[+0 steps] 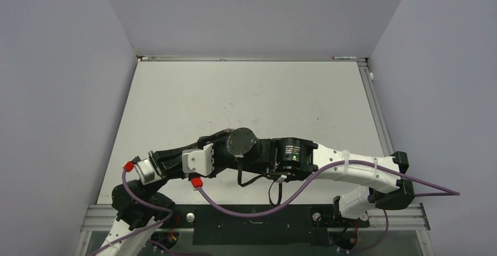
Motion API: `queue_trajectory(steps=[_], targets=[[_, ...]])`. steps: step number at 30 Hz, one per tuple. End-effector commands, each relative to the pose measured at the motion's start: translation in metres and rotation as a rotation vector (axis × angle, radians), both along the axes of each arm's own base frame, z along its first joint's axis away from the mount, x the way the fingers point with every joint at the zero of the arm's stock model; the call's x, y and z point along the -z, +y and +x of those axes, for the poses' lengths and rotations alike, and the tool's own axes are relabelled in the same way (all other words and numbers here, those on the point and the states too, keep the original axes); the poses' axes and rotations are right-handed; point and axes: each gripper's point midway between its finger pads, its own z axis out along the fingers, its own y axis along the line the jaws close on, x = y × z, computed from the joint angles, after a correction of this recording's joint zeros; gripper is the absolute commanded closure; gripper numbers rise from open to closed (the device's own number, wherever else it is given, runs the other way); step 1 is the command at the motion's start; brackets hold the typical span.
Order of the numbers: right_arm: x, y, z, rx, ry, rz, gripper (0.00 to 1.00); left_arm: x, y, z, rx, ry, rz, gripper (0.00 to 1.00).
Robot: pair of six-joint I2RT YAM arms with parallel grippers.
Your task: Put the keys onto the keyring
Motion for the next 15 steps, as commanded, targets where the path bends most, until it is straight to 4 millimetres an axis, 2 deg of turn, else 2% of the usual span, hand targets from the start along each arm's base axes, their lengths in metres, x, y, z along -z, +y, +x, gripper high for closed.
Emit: queue_trajectory(steps=[1,7,15], targets=[[-0.0134,0.0007,0.0087,0.042,-0.025,0.035,0.67,-0.0257,0.0075,-0.0151,0.01,-0.081,-0.046,1.0],[-0.0113,0.0021,0.0113,0.047,-0.033,0.027,0.7,-0.0256,0.007,-0.0158,0.013,-0.084,-0.044,1.0],[-0.0048,0.003,0.016,0.056,-0.051,-0.006,0.79,-0.0246,0.0058,-0.017,0.02,-0.089,-0.036,1.0]])
